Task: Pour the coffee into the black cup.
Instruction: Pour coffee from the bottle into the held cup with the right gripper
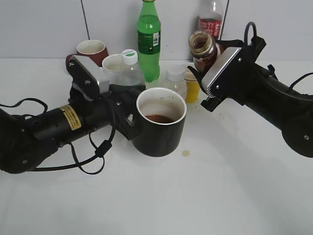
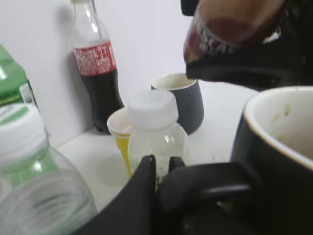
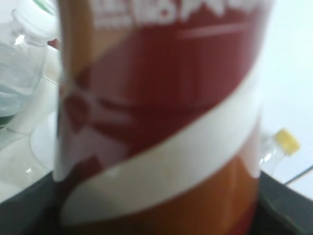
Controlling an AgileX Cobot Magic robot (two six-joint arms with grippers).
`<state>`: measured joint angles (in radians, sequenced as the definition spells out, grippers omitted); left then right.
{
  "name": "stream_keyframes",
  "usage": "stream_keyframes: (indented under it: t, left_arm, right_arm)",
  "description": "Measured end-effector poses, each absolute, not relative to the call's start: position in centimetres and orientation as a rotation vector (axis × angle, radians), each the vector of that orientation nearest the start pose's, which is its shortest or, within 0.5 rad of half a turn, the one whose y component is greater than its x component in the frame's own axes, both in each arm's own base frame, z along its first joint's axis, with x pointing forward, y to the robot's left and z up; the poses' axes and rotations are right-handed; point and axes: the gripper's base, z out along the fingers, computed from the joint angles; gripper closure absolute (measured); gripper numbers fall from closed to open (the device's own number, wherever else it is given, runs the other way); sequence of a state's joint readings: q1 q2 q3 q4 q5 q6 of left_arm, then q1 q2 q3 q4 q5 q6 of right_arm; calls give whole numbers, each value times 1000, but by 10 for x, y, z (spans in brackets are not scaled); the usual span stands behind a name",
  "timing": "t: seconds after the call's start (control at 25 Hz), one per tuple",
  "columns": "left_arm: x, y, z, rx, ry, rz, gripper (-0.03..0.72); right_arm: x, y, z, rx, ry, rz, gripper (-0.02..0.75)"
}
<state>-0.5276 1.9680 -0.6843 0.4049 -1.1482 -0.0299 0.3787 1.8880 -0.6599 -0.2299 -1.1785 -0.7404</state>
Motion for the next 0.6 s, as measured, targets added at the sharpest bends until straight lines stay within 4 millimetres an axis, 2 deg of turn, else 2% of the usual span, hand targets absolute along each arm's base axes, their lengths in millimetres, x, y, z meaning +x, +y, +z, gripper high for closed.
stream_keyframes:
  t: [0.28,0.6]
  left_arm:
    - [283,-203,140,807,1449,-592,640]
    - [283,-203,140,796,1457,-603,640]
  right_arm:
    - [311,146,167,-1144,1024,-380,234]
    - [312,149,169,-1234,912,-485,234]
